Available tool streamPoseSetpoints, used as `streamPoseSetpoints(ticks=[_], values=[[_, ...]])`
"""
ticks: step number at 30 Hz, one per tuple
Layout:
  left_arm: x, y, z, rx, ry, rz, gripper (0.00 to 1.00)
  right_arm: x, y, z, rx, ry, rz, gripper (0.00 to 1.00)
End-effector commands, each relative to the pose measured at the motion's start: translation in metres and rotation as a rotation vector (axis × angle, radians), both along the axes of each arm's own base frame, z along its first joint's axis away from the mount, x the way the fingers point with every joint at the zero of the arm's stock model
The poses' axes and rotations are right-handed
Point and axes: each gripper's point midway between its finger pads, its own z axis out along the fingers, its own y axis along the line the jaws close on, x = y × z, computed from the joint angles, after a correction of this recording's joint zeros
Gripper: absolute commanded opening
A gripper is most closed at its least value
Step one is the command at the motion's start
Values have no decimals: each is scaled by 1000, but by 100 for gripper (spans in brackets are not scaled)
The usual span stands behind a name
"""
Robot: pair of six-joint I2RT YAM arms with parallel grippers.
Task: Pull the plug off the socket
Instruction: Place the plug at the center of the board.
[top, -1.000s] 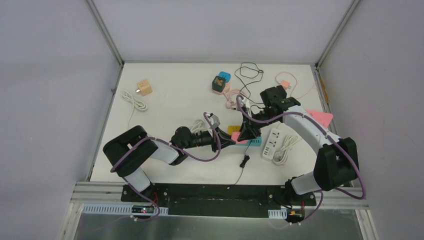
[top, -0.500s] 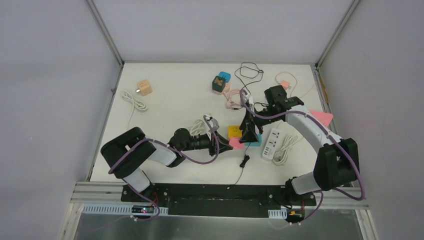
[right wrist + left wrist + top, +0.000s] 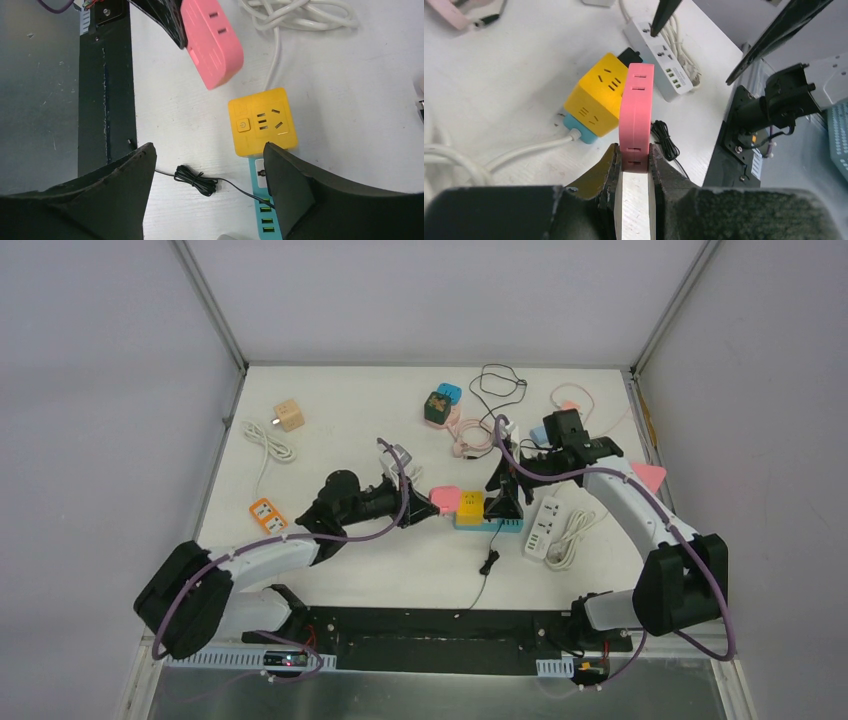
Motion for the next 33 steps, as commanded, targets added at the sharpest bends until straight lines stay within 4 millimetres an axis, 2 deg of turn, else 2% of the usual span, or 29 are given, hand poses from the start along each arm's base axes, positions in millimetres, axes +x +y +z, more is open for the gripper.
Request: streamPoseSetpoints(ticks=[1,6,14,23,33], values=[[15,20,22,53,-13,126,0,4,3,14,44,-49,-9,82],[35,49,45,53,-49,267,0,8,3,13,43,-36,-41,82],[72,99,63,19,-32,505,0,13,3,15,41,-44,-75,82],[101,152,63,-33,-11,750,0,15,3,11,31,-38,-84,82],[131,210,48,-112,85,962,0,15,2,11,30,-37,-83,82]])
